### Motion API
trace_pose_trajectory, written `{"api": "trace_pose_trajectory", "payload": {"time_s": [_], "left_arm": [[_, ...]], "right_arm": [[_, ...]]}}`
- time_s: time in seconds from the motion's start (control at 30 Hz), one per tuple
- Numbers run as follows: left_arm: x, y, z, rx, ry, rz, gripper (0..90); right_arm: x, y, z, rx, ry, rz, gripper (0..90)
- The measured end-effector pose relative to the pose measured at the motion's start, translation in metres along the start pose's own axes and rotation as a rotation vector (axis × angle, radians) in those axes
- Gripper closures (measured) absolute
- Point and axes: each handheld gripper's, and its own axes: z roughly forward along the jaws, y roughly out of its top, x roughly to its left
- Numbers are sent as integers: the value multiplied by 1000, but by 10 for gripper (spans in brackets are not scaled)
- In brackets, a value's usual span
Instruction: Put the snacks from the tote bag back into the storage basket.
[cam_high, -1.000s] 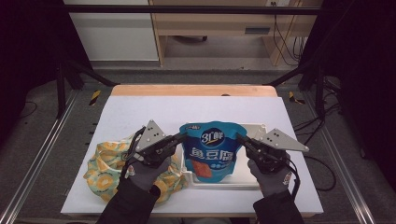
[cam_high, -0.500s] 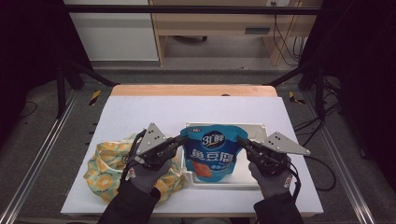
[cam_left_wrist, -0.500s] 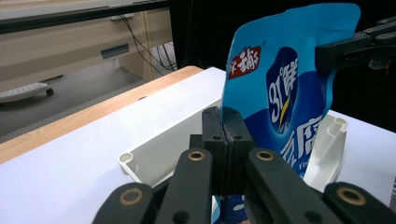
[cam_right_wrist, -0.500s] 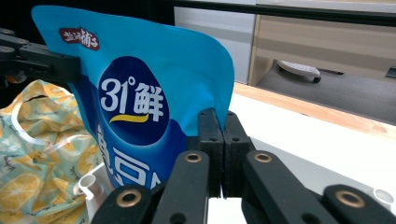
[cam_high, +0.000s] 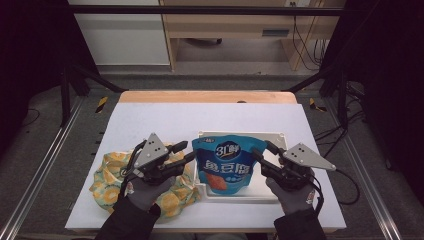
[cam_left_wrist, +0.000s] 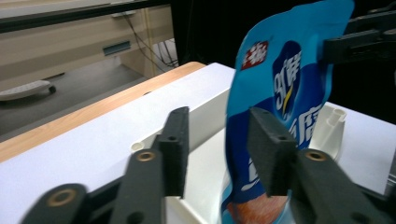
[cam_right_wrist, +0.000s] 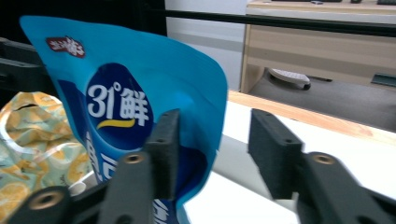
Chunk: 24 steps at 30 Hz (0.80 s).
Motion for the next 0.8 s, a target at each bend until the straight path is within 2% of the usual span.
{"api": "trace_pose_trajectory", "payload": {"time_s": [0.07,0.27,0.43,0.63,0.8], "left_arm": [[3,-3,-4,8,3,-3,506],[16,-16,-21,29,52,0,399],[28,-31,-34,51,87,-3,359],[44,-53,-47,76,137,-38,341],[55,-73,-57,101,170,-49,330]], "right_arm": [[-1,-2,-1,-4,-12,0,444],[-5,-10,-5,10,-29,-3,348],[-10,-19,-8,29,-42,6,310],[-14,-27,-8,51,-55,14,269],[-18,-33,-11,62,-67,13,241]]}}
